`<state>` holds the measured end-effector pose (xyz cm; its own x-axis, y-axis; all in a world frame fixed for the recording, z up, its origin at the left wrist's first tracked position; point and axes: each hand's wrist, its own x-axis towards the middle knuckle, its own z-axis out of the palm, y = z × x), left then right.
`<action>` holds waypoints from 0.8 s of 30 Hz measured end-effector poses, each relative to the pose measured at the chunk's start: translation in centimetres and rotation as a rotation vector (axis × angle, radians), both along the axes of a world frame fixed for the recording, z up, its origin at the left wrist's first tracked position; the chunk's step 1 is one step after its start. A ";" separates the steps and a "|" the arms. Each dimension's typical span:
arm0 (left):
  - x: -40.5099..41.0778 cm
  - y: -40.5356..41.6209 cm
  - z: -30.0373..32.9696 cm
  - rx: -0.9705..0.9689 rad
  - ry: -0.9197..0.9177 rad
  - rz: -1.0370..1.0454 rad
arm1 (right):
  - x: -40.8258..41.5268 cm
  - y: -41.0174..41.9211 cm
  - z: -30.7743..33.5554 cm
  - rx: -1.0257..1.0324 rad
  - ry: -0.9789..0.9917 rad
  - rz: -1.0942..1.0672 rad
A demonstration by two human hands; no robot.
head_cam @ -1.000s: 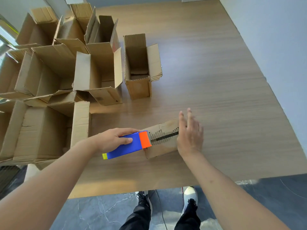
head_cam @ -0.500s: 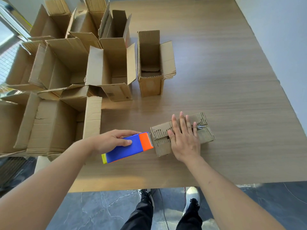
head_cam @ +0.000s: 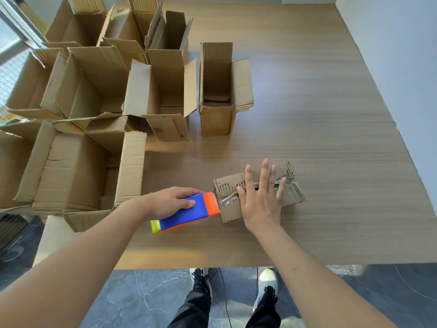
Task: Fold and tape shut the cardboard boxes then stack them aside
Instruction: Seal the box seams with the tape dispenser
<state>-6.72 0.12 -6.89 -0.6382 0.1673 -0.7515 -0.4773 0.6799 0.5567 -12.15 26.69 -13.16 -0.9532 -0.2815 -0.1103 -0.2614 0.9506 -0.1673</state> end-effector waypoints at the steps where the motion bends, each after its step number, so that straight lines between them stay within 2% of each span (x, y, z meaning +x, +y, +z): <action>1: 0.2 0.1 -0.1 0.004 0.015 0.003 | 0.9 -1.0 0.2 -0.026 0.023 -0.041; 5: 2.0 0.9 -1.1 0.116 0.083 0.087 | 3.2 -3.2 -0.2 -0.130 -0.064 -0.103; 10: 3.7 1.5 -1.7 0.317 0.094 0.204 | 1.6 -1.3 -1.1 -0.121 0.009 0.044; 18: 3.0 1.0 -2.3 0.327 0.079 0.213 | 1.0 -2.1 -1.7 -0.133 0.083 0.020; 24: 3.5 0.6 -3.4 0.375 0.053 0.255 | 0.9 -1.9 -1.6 -0.111 0.021 0.026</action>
